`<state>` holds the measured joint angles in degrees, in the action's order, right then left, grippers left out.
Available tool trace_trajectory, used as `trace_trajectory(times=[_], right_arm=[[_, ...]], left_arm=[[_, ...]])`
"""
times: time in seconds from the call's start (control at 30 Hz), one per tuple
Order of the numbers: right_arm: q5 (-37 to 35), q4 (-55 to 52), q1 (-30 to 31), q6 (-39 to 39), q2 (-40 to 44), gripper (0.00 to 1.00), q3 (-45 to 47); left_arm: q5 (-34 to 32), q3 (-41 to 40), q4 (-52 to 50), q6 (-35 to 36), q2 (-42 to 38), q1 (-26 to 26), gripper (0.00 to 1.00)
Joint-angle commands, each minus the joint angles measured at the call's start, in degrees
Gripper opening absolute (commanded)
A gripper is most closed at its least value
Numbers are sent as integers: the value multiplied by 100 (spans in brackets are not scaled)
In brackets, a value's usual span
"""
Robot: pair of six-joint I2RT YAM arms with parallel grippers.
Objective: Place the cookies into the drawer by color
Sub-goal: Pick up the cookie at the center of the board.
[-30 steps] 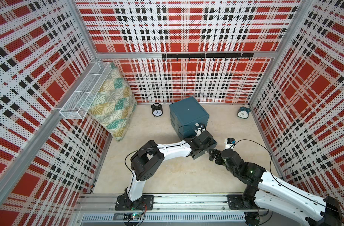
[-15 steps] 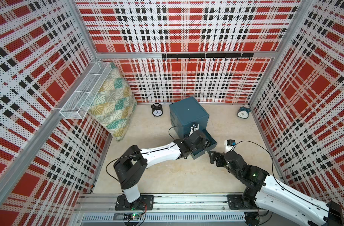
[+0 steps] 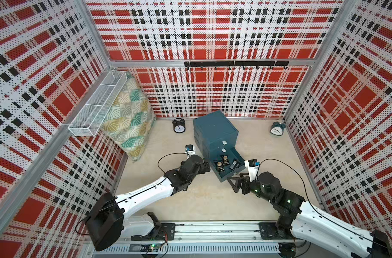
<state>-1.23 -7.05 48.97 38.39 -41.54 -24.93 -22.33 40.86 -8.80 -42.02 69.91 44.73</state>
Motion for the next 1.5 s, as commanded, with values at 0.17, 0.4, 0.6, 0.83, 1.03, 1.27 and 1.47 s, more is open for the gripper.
trace_trajectory(times=[0.17,0.4,0.6,0.83,1.03,1.27,1.47], right_arm=[[579,783,604,-538,-1063,100,-376],[338,890,1198,-883,-2229,100,-892],[275,950,1432,-914,-2806,99,-1140],[225,960,1492,-887,-3042,99,-1216],[185,934,1501,-877,-3139,98,-1259],[141,924,1503,-851,-3141,98,-1251],[107,951,1504,-803,-3132,98,-1216]], left_arm=[[229,-1032,-357,-917,-721,-1006,98],[226,-1361,-673,-1305,-683,-1956,92],[-300,-1301,-1206,-1593,-583,-2477,89],[-770,-1289,-1934,-2299,-492,-2981,84],[-734,-1435,-2021,-2546,-397,-3012,80],[-555,-1692,-2039,-2808,-453,-2812,72],[-577,-1788,-2057,-3289,-555,-2140,67]])
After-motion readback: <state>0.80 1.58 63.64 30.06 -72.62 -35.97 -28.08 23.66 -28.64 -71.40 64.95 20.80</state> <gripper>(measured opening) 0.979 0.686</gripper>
